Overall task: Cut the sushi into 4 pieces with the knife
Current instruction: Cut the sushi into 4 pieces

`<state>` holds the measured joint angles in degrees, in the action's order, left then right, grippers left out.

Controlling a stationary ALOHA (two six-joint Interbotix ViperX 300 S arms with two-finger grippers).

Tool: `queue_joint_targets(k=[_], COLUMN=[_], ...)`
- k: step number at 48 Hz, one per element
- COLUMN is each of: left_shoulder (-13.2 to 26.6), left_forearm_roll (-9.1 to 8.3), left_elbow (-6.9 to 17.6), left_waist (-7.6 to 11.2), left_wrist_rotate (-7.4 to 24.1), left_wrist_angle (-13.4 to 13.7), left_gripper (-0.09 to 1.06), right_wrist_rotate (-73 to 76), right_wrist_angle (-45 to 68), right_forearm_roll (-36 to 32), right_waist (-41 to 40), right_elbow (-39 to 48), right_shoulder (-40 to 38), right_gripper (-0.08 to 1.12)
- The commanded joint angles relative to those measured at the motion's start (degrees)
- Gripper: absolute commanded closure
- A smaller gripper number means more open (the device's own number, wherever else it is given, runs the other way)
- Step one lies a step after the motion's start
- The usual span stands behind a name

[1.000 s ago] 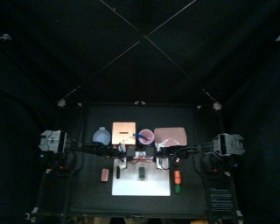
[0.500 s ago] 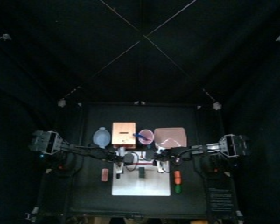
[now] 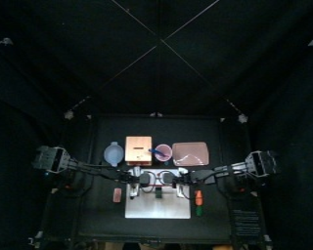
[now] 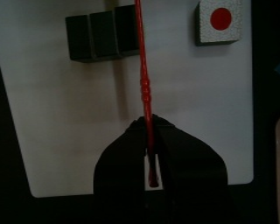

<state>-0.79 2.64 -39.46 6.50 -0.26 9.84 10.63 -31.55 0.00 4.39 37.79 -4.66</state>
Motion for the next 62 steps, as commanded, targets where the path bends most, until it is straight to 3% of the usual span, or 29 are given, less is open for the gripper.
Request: queue_joint_targets(k=[1, 25, 62], left_shoulder=[-0.53, 2.29, 3.60], left_forearm_roll=[1.05, 4.31, 4.31], left_elbow=[0.35, 0.09, 0.53], left_waist=[1.58, 3.16, 3.69], left_wrist_rotate=[-0.09, -0.09, -0.09], left_wrist_angle=[1.23, 1.41, 2.37], left_gripper=[0.52, 0.52, 0.52], right_wrist_rotate=[0.53, 0.53, 0.62], right_wrist_angle=[-1.14, -0.62, 0.09], right_forearm_roll=[0.18, 0.88, 1.85], right_waist=[0.09, 0.09, 0.88], right_elbow=[0.00, 0.53, 0.79], right_shoulder=[-2.37, -2.37, -1.05], right_gripper=[0.89, 0.89, 0.89])
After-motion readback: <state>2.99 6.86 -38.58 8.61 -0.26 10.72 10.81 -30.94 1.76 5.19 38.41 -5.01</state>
